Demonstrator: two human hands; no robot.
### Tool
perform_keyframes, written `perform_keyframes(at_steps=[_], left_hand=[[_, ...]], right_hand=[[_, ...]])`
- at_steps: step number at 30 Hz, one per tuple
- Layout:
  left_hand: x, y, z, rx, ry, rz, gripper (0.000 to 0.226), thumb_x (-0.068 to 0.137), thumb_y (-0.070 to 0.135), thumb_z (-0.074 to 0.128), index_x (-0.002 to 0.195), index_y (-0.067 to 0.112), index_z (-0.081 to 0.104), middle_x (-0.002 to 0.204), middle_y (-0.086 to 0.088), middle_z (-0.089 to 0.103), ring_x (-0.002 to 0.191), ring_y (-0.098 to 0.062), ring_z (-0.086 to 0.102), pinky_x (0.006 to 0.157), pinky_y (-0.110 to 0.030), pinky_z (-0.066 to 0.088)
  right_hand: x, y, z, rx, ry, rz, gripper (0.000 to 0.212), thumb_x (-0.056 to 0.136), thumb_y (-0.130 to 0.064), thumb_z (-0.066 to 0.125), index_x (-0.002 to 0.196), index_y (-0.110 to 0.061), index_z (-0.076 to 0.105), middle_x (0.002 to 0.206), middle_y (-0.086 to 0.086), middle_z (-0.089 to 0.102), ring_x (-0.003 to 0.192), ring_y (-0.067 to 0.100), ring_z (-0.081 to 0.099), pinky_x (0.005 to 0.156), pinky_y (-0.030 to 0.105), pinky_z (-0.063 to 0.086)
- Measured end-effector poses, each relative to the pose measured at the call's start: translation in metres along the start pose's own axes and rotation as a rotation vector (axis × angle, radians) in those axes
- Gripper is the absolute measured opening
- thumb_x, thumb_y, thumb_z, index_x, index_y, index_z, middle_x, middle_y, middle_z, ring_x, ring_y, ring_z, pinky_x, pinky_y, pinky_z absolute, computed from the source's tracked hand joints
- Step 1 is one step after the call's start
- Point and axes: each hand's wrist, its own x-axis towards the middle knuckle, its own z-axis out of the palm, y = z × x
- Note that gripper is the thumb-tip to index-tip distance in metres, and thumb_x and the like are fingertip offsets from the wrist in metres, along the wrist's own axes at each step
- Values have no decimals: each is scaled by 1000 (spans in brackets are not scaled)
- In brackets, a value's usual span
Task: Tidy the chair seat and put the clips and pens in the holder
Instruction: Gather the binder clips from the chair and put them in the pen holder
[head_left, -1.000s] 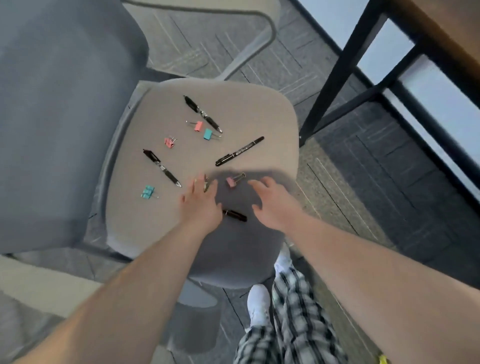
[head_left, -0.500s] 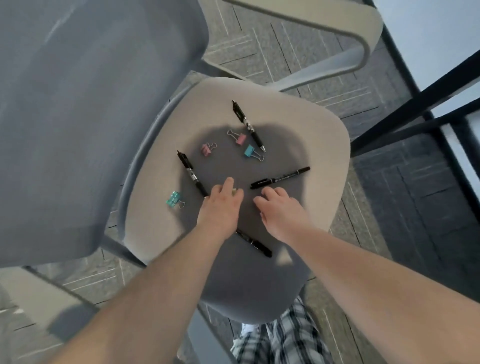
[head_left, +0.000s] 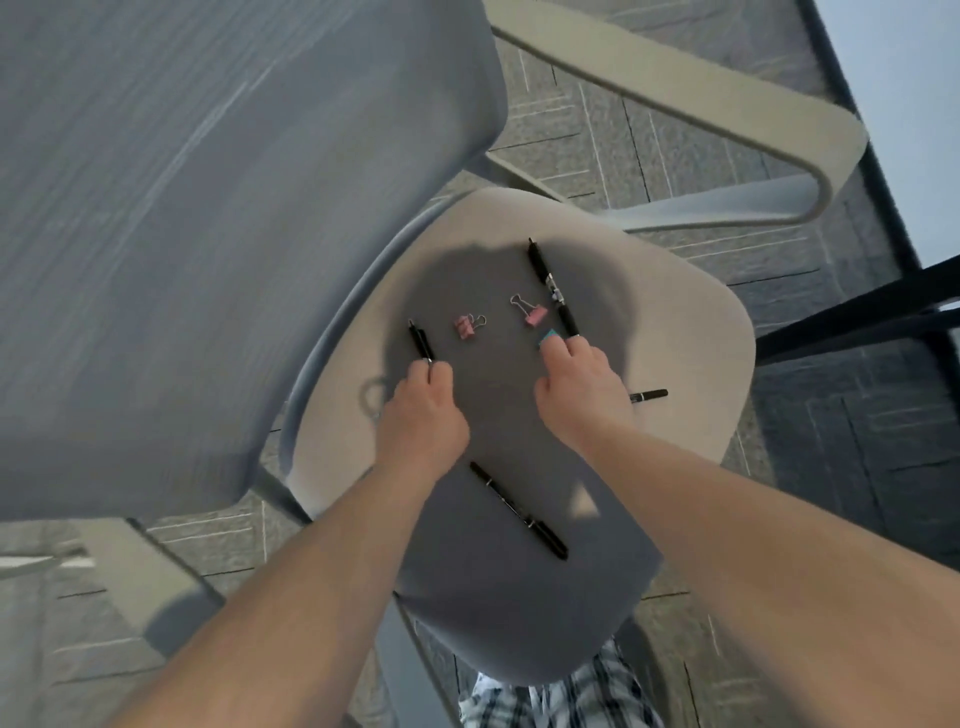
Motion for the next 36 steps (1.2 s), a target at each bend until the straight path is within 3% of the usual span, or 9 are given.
perform_keyframes(at_steps=[4, 8, 11, 15, 20, 24, 27, 30, 36], left_hand=[[1, -21, 3, -7, 61, -155, 35, 88, 23, 50, 119, 9, 40, 121, -19, 39, 89, -38, 57, 64, -40, 43], [3, -31, 16, 42, -67, -262, 62, 92, 40, 48, 143, 19, 19, 144, -20, 21, 107, -38, 56, 78, -43, 49], [4, -29, 22, 5, -112, -333, 64, 95, 39, 42, 147, 19, 12, 149, -21, 11, 106, -38, 58, 77, -40, 49], [10, -28, 32, -53, -157, -401, 54, 98, 32, 36, 146, 20, 13, 151, -22, 5, 100, -39, 61, 73, -39, 48], [15, -25, 39, -112, -138, -412, 42, 98, 13, 39, 138, 10, 25, 146, -24, 18, 109, -39, 58, 73, -39, 48], [15, -26, 35, -228, -56, -392, 33, 93, 13, 43, 124, 4, 38, 129, -22, 41, 100, -38, 58, 71, -35, 41], [20, -20, 20, -259, 16, -383, 28, 90, 16, 46, 115, 4, 42, 121, -21, 42, 92, -41, 60, 67, -38, 43], [31, -9, 2, -338, 77, -355, 26, 87, 16, 51, 109, 4, 46, 116, -20, 45, 93, -42, 56, 77, -42, 46], [64, 18, -9, -341, 99, -144, 42, 90, 21, 54, 128, 6, 43, 121, -19, 46, 95, -37, 57, 79, -38, 44]], right_hand=[[18, -7, 5, 30, 79, 77, 39, 91, -7, 38, 130, -11, 41, 120, 16, 46, 114, 37, 45, 86, 43, 41], [27, -5, 19, -24, 118, 67, 40, 98, -20, 42, 137, -14, 37, 126, 17, 42, 113, 37, 48, 86, 43, 42], [31, -2, 28, -56, 109, 84, 42, 98, -29, 46, 135, -12, 37, 130, 19, 40, 112, 37, 51, 84, 44, 45], [37, 2, 34, -79, 65, 40, 40, 97, -25, 48, 133, -10, 37, 125, 17, 40, 104, 37, 56, 80, 44, 47], [44, 2, 37, -66, 38, 7, 28, 97, -11, 45, 124, -7, 41, 118, 16, 43, 99, 38, 57, 67, 38, 38], [44, -3, 30, 7, -13, -5, 34, 98, -17, 42, 130, -8, 38, 121, 16, 45, 105, 39, 55, 77, 41, 44], [41, -5, 19, 169, 4, 16, 33, 92, -19, 44, 125, -13, 43, 118, 12, 51, 101, 40, 57, 77, 41, 44], [43, -5, 6, 264, 43, 17, 28, 87, -18, 47, 115, -14, 49, 115, 8, 55, 97, 39, 58, 77, 42, 49], [60, -10, -6, 206, 51, -34, 28, 91, -23, 48, 114, -7, 45, 111, 12, 53, 93, 38, 57, 68, 34, 41]])
